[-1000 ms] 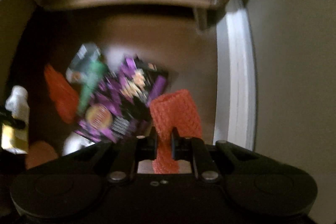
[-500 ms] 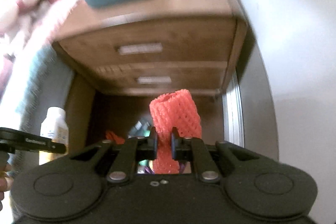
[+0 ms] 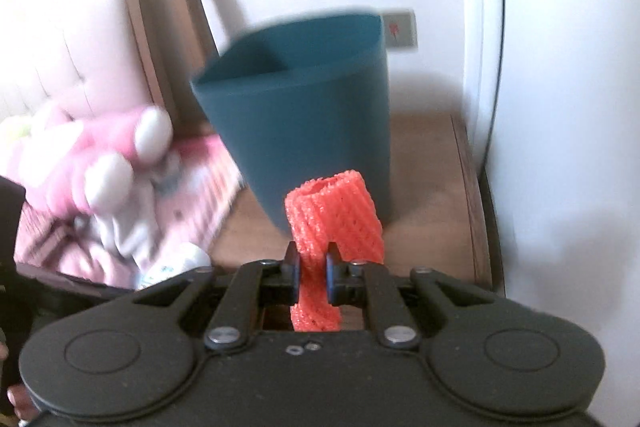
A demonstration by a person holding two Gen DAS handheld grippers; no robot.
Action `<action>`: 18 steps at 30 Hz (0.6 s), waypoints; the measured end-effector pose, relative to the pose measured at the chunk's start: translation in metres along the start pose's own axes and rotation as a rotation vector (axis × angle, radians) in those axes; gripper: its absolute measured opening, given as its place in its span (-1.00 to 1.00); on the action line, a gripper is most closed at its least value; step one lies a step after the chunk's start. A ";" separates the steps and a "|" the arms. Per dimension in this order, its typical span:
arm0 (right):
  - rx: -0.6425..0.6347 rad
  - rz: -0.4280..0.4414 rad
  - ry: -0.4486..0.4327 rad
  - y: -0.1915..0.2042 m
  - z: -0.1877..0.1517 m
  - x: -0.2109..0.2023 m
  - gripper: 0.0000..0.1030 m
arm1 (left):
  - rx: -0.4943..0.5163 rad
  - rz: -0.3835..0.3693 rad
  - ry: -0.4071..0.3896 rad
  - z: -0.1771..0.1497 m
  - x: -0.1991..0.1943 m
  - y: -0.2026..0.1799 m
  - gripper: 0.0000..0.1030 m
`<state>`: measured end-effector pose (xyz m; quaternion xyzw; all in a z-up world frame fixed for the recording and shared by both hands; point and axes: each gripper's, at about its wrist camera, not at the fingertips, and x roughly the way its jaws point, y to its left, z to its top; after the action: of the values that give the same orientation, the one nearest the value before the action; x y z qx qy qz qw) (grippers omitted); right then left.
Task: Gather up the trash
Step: 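Lift the bottle and fruit net up over the teal wastebasket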
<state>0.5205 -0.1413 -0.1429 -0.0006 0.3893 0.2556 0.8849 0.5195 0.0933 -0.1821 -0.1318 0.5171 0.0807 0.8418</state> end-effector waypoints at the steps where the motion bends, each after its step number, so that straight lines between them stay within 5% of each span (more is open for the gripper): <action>1: -0.002 0.002 -0.014 0.003 0.010 -0.004 -0.79 | 0.004 -0.012 -0.018 0.007 -0.010 0.000 -0.18; 11: -0.092 0.002 -0.159 0.030 0.116 -0.021 -0.79 | 0.079 -0.081 -0.230 0.104 -0.090 -0.015 -0.18; 18: -0.141 -0.032 -0.139 0.042 0.159 0.011 -0.79 | 0.114 -0.102 -0.291 0.174 -0.086 -0.030 -0.17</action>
<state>0.6172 -0.0682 -0.0319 -0.0513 0.3080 0.2675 0.9116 0.6369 0.1179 -0.0265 -0.0969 0.3860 0.0266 0.9170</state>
